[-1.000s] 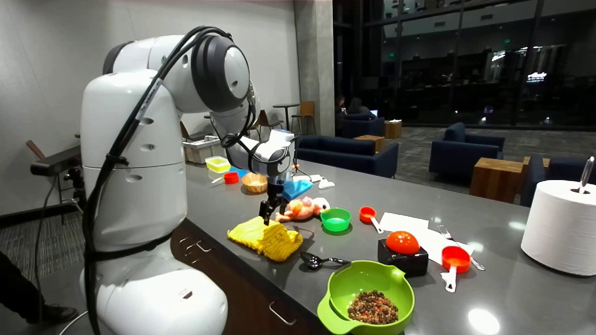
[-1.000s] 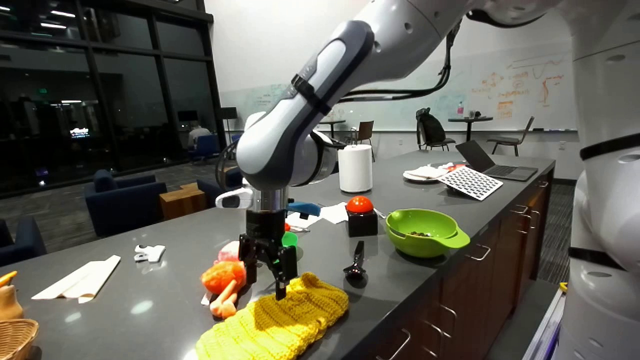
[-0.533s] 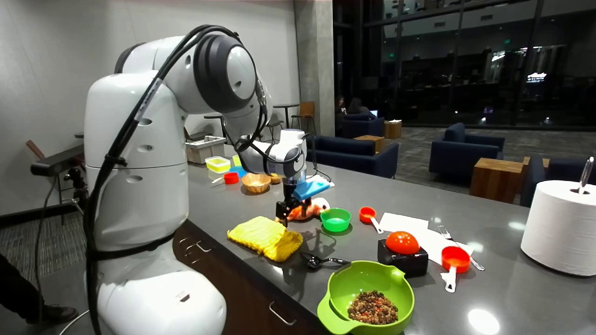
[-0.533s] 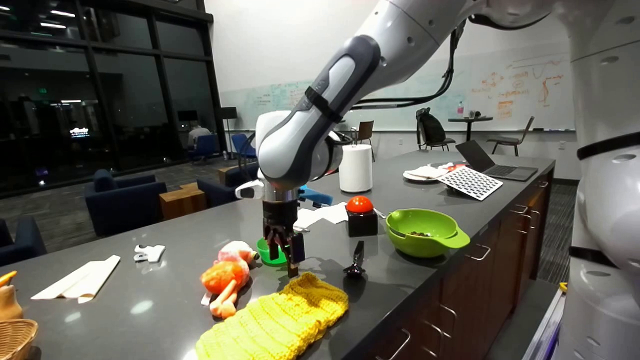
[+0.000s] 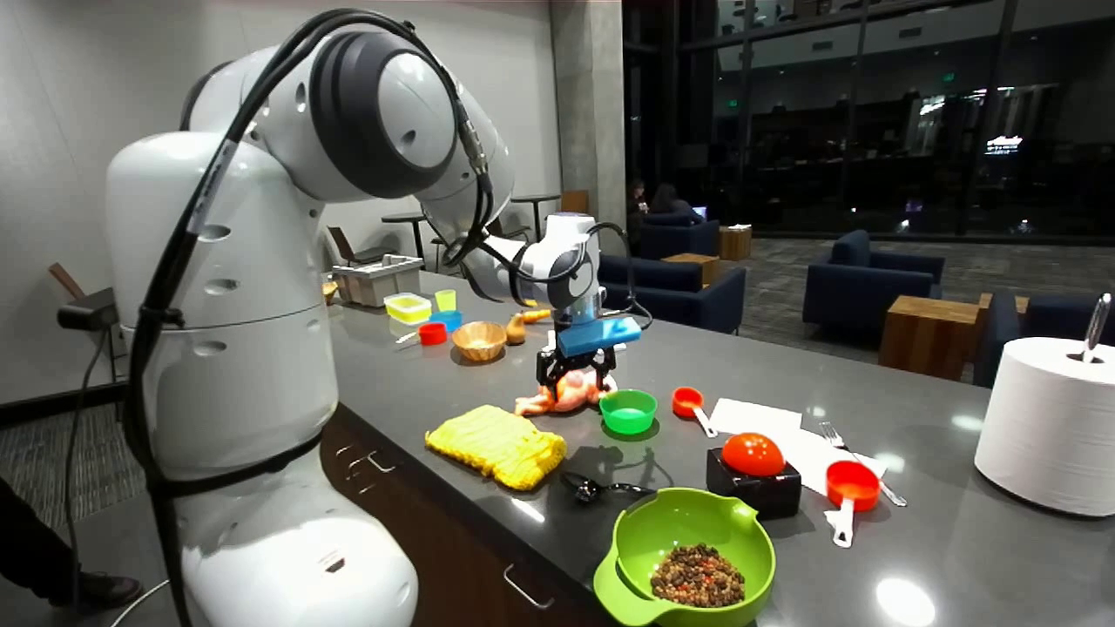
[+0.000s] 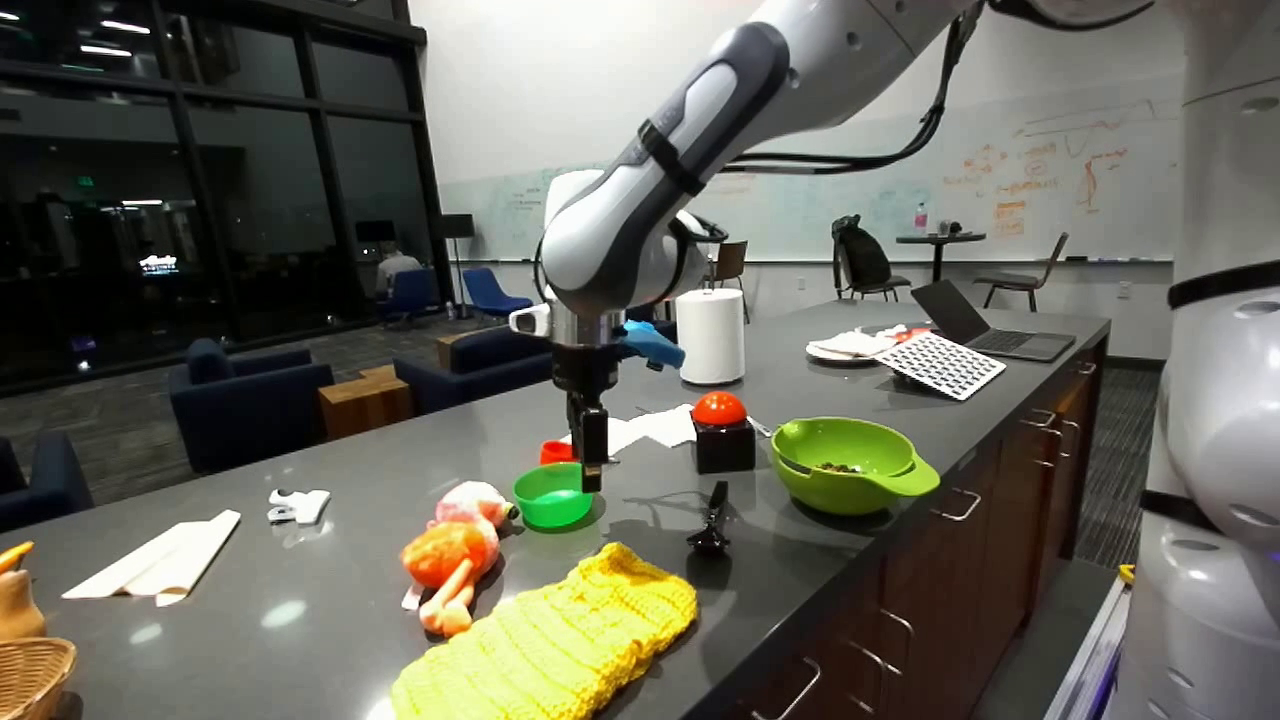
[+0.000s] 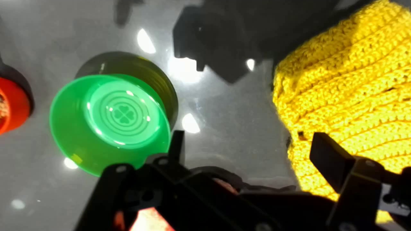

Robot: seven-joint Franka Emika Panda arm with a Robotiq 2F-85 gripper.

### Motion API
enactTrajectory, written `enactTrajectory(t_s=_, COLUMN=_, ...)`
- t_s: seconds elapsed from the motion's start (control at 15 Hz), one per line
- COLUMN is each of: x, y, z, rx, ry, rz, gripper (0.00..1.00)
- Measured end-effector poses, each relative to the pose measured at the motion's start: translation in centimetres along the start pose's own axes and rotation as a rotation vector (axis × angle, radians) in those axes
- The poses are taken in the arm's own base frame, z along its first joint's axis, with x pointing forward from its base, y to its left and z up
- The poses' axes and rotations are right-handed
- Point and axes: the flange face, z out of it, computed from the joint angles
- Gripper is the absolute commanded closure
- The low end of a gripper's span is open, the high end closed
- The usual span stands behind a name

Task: Pick up the yellow cloth and put it flat to the left side of the table

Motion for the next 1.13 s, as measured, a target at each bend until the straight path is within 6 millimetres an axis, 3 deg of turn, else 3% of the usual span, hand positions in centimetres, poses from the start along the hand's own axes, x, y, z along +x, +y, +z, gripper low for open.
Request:
enactTrajectory(t_s=0.6, x=-6.9, y=5.7, z=-6.7, rx=-0.094, ry=0.045, rz=0.512, gripper=0.0)
enactTrajectory(t_s=0.87, x=-9.8, y=7.7, z=-8.6, rx=-0.133, ry=0.045, rz=0.696, gripper=0.0)
enactTrajectory(t_s=1.13, x=-11.2, y=8.4, z=-9.8, rx=-0.127, ry=0.037, rz=0.787, gripper=0.0)
